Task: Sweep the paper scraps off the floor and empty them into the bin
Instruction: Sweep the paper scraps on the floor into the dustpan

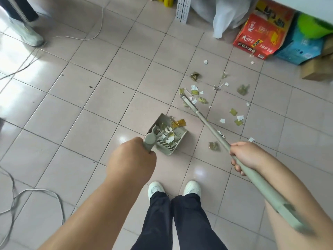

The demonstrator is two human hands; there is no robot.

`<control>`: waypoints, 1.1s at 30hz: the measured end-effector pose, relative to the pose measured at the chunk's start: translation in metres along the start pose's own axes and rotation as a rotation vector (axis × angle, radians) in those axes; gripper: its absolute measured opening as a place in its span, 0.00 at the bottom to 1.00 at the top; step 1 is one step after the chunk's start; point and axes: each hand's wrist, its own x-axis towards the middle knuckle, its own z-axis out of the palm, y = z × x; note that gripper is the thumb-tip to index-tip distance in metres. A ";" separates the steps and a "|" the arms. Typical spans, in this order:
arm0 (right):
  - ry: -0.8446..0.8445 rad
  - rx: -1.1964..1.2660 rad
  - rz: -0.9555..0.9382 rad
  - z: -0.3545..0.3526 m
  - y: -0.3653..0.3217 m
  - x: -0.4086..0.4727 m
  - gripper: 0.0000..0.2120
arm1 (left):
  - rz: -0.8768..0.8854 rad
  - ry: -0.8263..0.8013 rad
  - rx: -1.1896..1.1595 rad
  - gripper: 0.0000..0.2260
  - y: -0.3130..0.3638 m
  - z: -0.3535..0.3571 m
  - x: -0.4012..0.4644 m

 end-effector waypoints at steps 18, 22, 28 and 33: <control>0.036 -0.174 0.057 0.015 0.090 0.045 0.14 | 0.001 -0.008 0.014 0.05 0.030 0.067 -0.085; -0.075 -0.360 0.000 0.026 0.102 0.015 0.11 | -0.019 0.013 0.010 0.05 0.033 0.072 -0.091; -0.195 -0.317 -0.035 0.009 0.122 -0.031 0.05 | -0.014 0.032 0.017 0.05 0.037 0.071 -0.087; -0.167 -0.175 -0.026 -0.032 0.123 -0.049 0.08 | -0.026 0.053 -0.003 0.07 0.024 0.066 -0.084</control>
